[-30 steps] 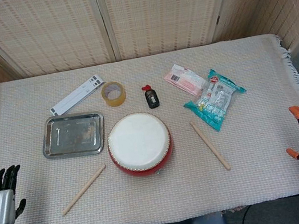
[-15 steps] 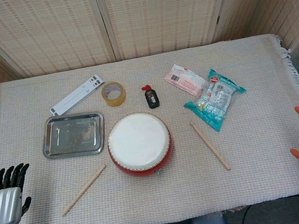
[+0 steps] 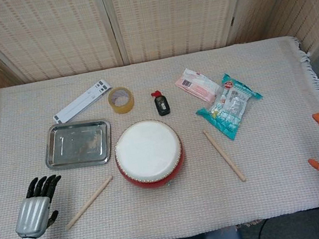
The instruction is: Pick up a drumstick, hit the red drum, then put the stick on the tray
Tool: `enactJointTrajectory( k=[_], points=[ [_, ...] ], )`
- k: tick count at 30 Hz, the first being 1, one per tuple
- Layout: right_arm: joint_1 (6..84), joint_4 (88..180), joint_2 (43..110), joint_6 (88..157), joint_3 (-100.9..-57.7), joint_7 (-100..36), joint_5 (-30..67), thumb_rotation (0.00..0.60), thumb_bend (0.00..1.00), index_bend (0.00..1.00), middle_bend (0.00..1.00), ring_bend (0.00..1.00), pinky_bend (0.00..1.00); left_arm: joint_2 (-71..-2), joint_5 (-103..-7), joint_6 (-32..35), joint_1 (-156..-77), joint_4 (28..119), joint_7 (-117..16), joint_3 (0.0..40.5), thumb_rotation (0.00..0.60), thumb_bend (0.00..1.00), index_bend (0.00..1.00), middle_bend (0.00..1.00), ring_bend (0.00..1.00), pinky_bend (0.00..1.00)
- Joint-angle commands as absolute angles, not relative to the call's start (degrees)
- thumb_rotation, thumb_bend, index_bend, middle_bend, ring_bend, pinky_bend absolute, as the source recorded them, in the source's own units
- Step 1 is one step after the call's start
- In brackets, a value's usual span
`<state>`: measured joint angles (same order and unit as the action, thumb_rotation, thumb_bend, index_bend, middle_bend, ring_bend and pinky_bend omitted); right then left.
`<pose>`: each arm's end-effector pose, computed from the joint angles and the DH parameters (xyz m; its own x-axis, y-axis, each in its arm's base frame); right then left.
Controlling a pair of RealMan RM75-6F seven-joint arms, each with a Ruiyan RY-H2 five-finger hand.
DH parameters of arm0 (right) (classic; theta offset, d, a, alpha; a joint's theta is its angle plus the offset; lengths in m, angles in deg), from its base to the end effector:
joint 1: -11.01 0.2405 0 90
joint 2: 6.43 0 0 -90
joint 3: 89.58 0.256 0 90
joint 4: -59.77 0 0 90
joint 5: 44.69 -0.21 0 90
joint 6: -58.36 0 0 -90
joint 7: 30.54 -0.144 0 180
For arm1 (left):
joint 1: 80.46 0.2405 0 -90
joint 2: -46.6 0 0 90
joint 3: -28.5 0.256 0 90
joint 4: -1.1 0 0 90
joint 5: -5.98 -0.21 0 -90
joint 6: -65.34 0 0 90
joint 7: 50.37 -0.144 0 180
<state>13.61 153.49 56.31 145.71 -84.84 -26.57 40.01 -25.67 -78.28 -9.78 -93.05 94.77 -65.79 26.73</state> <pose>-0.3129 -0.1751 0.1756 0.4559 0.0511 0.8886 -0.8898 0.0487 0.4537 -0.2766 0.2114 0.0864 0.5034 0.1372 0.8531 0.8614 -0.1571 -0.4830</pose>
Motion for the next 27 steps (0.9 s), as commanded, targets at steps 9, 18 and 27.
enactJointTrajectory(
  k=[9, 18, 27],
  points=[
    [13.57, 153.15, 56.11, 145.46, -85.02, -27.73, 40.24, 0.6, 0.09, 0.0, 0.09, 0.01, 0.13, -31.32, -77.62, -3.65, -96.39, 94.63, -67.88, 28.26, 0.6, 0.22, 0.11, 0.1, 0.08, 0.04],
    [13.3, 152.85, 56.26, 145.68, -85.18, -28.37, 40.4, 0.6, 0.09, 0.0, 0.09, 0.01, 0.13, -34.01, -74.08, -2.65, -96.28, 94.39, -70.02, 28.49, 0.6, 0.22, 0.1, 0.1, 0.08, 0.04],
    [13.13, 152.42, 56.38, 145.87, -85.27, -29.24, 40.66, 0.6, 0.09, 0.0, 0.09, 0.01, 0.13, -36.68, -71.01, -2.63, -95.94, 93.6, -72.15, 28.53, 0.6, 0.22, 0.1, 0.1, 0.08, 0.04]
  ],
)
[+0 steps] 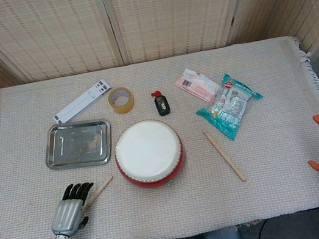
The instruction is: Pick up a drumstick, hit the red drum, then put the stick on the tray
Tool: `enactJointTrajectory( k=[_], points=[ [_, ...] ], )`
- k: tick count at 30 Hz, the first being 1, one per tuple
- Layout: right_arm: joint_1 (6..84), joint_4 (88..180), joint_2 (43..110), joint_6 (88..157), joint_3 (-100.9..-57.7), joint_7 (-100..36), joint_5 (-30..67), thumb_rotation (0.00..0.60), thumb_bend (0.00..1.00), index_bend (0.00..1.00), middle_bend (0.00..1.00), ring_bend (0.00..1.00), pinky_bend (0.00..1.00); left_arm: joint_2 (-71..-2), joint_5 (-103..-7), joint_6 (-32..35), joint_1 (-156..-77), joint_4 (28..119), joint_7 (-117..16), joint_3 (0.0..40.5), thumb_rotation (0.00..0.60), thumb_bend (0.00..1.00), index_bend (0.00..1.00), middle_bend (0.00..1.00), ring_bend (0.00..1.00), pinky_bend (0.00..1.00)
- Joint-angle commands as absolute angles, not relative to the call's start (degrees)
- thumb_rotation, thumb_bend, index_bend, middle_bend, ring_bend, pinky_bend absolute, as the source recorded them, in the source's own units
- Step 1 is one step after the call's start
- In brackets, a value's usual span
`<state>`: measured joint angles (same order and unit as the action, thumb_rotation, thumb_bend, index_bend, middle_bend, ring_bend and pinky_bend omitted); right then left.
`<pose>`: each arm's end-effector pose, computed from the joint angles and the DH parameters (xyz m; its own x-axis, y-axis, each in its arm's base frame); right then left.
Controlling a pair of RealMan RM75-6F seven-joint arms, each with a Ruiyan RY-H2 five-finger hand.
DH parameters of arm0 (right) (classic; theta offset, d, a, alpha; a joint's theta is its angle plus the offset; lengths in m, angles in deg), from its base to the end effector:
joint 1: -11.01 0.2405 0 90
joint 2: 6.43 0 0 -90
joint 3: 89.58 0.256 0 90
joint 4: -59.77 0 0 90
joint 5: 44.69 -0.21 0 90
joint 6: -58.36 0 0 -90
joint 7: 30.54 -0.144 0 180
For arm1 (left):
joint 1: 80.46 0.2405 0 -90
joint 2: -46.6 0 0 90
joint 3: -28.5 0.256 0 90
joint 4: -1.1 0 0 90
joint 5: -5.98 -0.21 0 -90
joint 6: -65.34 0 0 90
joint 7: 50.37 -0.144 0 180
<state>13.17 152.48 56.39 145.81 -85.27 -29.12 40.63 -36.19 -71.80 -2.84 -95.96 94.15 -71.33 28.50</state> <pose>-0.3166 -0.1713 0.1755 0.4318 0.0451 0.9009 -0.9017 0.0446 0.4300 -0.2554 0.2064 0.0119 0.4369 0.3094 0.8446 0.8991 -0.1791 -0.3995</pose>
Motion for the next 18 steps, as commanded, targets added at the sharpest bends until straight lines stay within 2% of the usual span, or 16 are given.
enactJointTrajectory(
  k=[1, 5, 11, 18],
  points=[
    [13.11, 152.38, 56.39, 145.93, -85.28, -29.33, 40.72, 0.6, 0.09, 0.0, 0.09, 0.01, 0.13, -36.78, -70.62, -2.47, -95.95, 93.39, -72.53, 28.58, 0.6, 0.22, 0.1, 0.1, 0.08, 0.04],
    [12.95, 152.03, 56.54, 146.15, -85.36, -29.78, 40.89, 0.6, 0.09, 0.0, 0.09, 0.01, 0.13, -36.81, -68.5, -1.85, -95.91, 92.97, -74.22, 28.72, 0.6, 0.22, 0.11, 0.1, 0.08, 0.04],
    [12.75, 151.6, 56.62, 146.38, -85.43, -30.32, 41.04, 0.6, 0.09, 0.0, 0.09, 0.01, 0.13, -36.93, -66.42, -3.1, -95.25, 91.83, -75.16, 28.21, 0.6, 0.3, 0.15, 0.1, 0.08, 0.04],
    [12.57, 151.32, 56.62, 146.58, -85.46, -30.92, 41.14, 0.6, 0.09, 0.0, 0.09, 0.01, 0.13, -37.58, -63.97, -3.54, -95.28, 89.22, -75.96, 27.02, 0.6, 0.31, 0.2, 0.12, 0.08, 0.04]
  ],
)
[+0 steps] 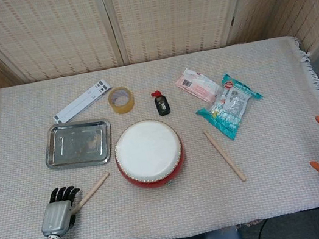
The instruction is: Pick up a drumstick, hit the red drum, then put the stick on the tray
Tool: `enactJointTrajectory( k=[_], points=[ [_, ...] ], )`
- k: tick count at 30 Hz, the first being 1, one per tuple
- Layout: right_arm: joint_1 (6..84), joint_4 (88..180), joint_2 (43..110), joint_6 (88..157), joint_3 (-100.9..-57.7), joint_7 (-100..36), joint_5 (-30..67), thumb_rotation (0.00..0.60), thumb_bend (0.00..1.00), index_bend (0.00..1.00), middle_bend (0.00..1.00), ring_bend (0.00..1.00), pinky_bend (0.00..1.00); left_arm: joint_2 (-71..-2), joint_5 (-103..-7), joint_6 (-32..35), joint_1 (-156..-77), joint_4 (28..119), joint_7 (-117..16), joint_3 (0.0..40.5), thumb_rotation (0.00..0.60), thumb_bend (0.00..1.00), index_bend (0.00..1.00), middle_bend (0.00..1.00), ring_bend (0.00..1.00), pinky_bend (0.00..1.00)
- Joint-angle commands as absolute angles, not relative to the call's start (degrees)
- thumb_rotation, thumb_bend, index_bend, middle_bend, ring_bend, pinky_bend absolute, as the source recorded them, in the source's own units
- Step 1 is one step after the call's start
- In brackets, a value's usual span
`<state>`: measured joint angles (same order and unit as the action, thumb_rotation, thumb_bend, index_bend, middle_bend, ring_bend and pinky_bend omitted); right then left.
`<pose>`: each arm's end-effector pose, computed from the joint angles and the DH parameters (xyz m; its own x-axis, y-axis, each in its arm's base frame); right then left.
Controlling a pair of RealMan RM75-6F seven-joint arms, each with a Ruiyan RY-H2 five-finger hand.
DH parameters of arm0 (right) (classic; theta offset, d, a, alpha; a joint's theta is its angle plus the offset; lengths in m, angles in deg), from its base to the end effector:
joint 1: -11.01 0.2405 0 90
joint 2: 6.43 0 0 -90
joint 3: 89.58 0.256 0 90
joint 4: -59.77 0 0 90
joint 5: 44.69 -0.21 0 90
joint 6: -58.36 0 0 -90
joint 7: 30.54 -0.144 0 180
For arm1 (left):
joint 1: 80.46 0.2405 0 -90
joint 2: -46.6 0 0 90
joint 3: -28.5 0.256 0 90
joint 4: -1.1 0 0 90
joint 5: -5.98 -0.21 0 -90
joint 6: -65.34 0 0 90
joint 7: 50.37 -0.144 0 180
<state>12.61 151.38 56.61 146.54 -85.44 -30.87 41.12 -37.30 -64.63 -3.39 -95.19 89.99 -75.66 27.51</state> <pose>-0.3200 -0.1677 0.1769 0.4192 0.0527 0.9064 -0.9077 0.0453 0.4172 -0.2872 0.2110 0.0153 0.4963 0.3211 0.8066 0.8606 -0.0596 -0.5057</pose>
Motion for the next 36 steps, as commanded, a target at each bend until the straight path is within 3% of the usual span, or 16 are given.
enactJointTrajectory(
  k=[1, 7, 14, 18, 21, 36],
  points=[
    [12.54, 151.28, 56.63, 146.61, -85.45, -30.97, 41.14, 0.6, 0.09, 0.0, 0.09, 0.01, 0.13, -37.69, -63.76, -3.68, -95.34, 88.81, -76.08, 26.79, 0.6, 0.31, 0.2, 0.12, 0.08, 0.04],
    [12.32, 151.27, 56.49, 147.02, -85.49, -31.18, 41.41, 0.6, 0.09, 0.0, 0.09, 0.01, 0.13, -37.78, -62.08, -4.91, -95.81, 88.12, -75.64, 24.27, 0.6, 0.31, 0.21, 0.12, 0.08, 0.04],
    [12.33, 151.22, 56.52, 147.07, -85.56, -31.71, 41.81, 0.6, 0.09, 0.0, 0.09, 0.01, 0.13, -36.51, -59.51, -0.29, -97.38, 93.98, -66.51, 21.64, 0.6, 0.31, 0.26, 0.13, 0.08, 0.04],
    [12.27, 151.29, 56.19, 147.17, -85.69, -32.38, 42.21, 0.6, 0.09, 0.0, 0.09, 0.01, 0.13, -35.22, -56.53, 4.72, -99.23, 96.03, -63.76, 20.76, 0.6, 0.41, 0.29, 0.12, 0.08, 0.04],
    [12.07, 151.39, 55.9, 147.41, -85.77, -32.84, 42.31, 0.6, 0.09, 0.0, 0.09, 0.01, 0.13, -34.57, -54.75, 6.93, -100.24, 96.99, -62.57, 20.42, 0.6, 0.43, 0.29, 0.11, 0.07, 0.05],
    [11.91, 151.58, 55.41, 147.21, -85.87, -33.58, 42.24, 0.6, 0.09, 0.0, 0.09, 0.01, 0.13, -41.19, -46.88, -1.74, -101.33, 94.95, -74.37, 20.25, 0.6, 0.41, 0.33, 0.11, 0.07, 0.06]
  ],
)
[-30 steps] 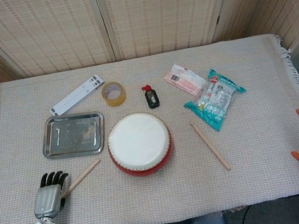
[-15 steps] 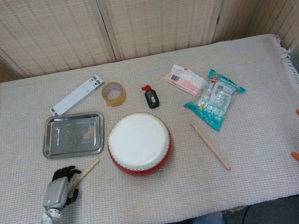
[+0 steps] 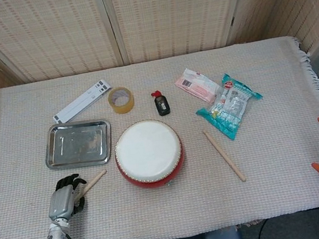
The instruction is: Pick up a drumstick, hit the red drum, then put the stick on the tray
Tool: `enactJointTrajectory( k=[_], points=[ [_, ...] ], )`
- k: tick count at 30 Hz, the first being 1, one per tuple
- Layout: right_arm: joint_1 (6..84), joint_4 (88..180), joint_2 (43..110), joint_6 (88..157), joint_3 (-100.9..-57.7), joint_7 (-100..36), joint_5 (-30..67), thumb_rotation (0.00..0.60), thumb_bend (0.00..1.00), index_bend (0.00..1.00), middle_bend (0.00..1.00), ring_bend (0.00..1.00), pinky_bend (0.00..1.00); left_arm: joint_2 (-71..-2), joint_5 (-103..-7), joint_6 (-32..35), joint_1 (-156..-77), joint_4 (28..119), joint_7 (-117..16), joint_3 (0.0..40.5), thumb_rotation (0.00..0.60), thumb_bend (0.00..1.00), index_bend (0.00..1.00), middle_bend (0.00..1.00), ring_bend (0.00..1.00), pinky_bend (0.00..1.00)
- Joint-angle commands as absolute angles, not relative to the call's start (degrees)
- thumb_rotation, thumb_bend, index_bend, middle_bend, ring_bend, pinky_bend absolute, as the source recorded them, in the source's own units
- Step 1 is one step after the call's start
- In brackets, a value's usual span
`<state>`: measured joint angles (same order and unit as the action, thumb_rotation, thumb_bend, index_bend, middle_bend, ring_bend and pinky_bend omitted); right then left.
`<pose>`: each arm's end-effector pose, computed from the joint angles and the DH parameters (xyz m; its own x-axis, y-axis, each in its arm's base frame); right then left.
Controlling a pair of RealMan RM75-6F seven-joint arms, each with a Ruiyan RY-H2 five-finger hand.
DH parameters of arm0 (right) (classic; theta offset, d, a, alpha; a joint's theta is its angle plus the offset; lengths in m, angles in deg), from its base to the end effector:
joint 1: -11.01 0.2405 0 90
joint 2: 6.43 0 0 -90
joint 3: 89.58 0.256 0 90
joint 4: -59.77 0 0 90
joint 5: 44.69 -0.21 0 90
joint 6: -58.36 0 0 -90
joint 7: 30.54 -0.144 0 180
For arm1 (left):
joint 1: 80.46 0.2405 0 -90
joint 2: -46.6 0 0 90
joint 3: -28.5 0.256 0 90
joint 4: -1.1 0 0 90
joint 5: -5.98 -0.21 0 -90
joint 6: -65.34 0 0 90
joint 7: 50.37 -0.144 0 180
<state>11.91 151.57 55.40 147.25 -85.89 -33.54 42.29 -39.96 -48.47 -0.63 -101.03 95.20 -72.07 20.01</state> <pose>-0.3199 -0.1622 0.1826 0.3945 0.0538 0.9173 -0.9189 0.0337 0.3931 -0.2555 0.2520 0.0051 0.2078 0.3399 0.9172 0.9564 0.1259 -0.2634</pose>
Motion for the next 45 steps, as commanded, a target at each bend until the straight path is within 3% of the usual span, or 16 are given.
enactJointTrajectory(
  k=[1, 14, 29, 36, 45],
  points=[
    [11.91, 151.57, 55.43, 147.16, -85.88, -33.66, 42.22, 0.6, 0.09, 0.0, 0.09, 0.01, 0.13, -41.15, -46.54, -1.46, -101.39, 95.22, -74.23, 20.27, 0.6, 0.4, 0.33, 0.11, 0.07, 0.06],
    [11.78, 151.43, 55.24, 146.67, -86.35, -34.73, 42.45, 0.6, 0.09, 0.0, 0.09, 0.01, 0.14, -42.88, -43.56, -4.69, -102.27, 94.58, -79.44, 20.7, 0.6, 0.38, 0.35, 0.11, 0.07, 0.06],
    [11.71, 151.18, 55.19, 146.5, -86.38, -35.14, 42.3, 0.6, 0.09, 0.0, 0.09, 0.01, 0.14, -41.21, -45.5, -1.72, -102.91, 98.84, -77.6, 22.91, 0.6, 0.38, 0.39, 0.12, 0.07, 0.06],
    [11.79, 151.24, 55.03, 146.32, -86.22, -35.06, 42.03, 0.6, 0.09, 0.0, 0.09, 0.01, 0.15, -44.45, -46.39, -4.33, -103.4, 96.43, -79.43, 22.74, 0.6, 0.35, 0.35, 0.12, 0.07, 0.06],
    [11.8, 151.31, 54.96, 146.2, -86.23, -35.02, 41.97, 0.6, 0.09, 0.0, 0.09, 0.01, 0.15, -47.57, -46.05, -5.08, -104.0, 94.61, -79.9, 21.99, 0.6, 0.35, 0.43, 0.13, 0.07, 0.07]
  ],
)
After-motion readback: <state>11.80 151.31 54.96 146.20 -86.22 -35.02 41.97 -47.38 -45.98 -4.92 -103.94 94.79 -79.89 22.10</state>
